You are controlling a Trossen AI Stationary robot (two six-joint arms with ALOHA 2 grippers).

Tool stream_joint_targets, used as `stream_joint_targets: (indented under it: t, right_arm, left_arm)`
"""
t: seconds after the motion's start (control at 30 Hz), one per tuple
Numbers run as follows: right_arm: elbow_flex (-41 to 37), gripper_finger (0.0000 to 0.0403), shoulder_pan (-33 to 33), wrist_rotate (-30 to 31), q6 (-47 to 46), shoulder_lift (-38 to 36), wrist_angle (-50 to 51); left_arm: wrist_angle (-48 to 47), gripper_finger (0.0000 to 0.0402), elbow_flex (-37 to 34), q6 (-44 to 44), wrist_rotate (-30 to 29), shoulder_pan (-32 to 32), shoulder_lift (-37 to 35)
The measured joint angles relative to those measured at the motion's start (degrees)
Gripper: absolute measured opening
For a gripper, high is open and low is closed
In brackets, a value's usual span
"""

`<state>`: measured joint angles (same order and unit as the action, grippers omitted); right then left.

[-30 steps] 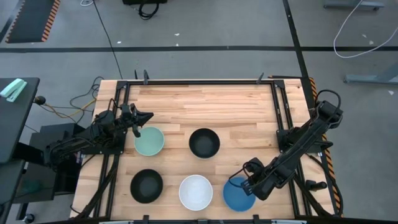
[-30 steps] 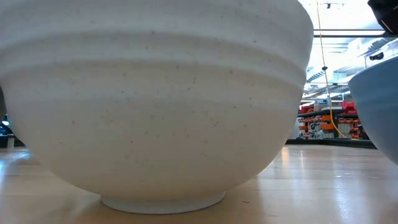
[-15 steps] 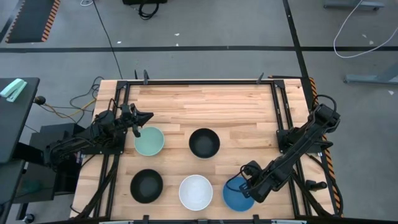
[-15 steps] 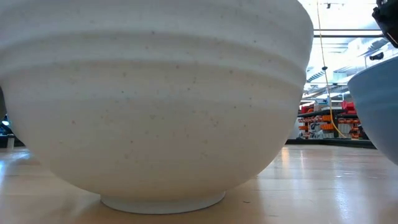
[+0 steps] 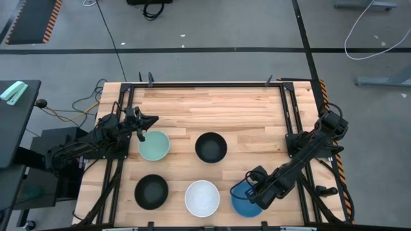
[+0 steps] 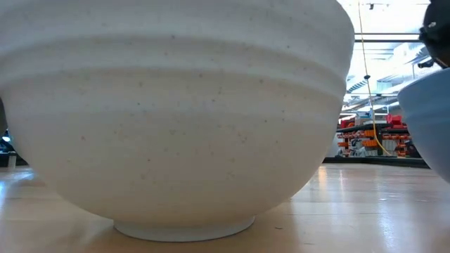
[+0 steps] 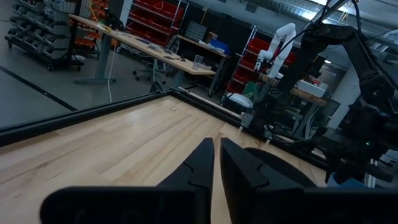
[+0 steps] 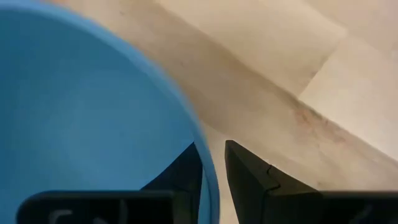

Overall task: Nest bowls inside each other
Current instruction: Stack the blue bowl on top of the right black bowl

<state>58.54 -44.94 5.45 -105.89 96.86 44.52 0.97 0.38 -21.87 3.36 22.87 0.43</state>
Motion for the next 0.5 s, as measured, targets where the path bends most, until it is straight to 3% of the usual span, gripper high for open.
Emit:
stream_joint_targets:
  t: [0.3,0.5]
  right_arm:
    - [0.04,0.0010,3.44,1.97,7.53,-0.17,-0.17]
    - [0.04,0.0010,5.89,1.69,13.53,-0.15,-0.20]
  left_arm:
    - [0.00,0.0025,0.00,0.04,0.00,-0.02,0.00]
    - [0.00,0.0034,0.00,0.07,0.00,0.00,0.00]
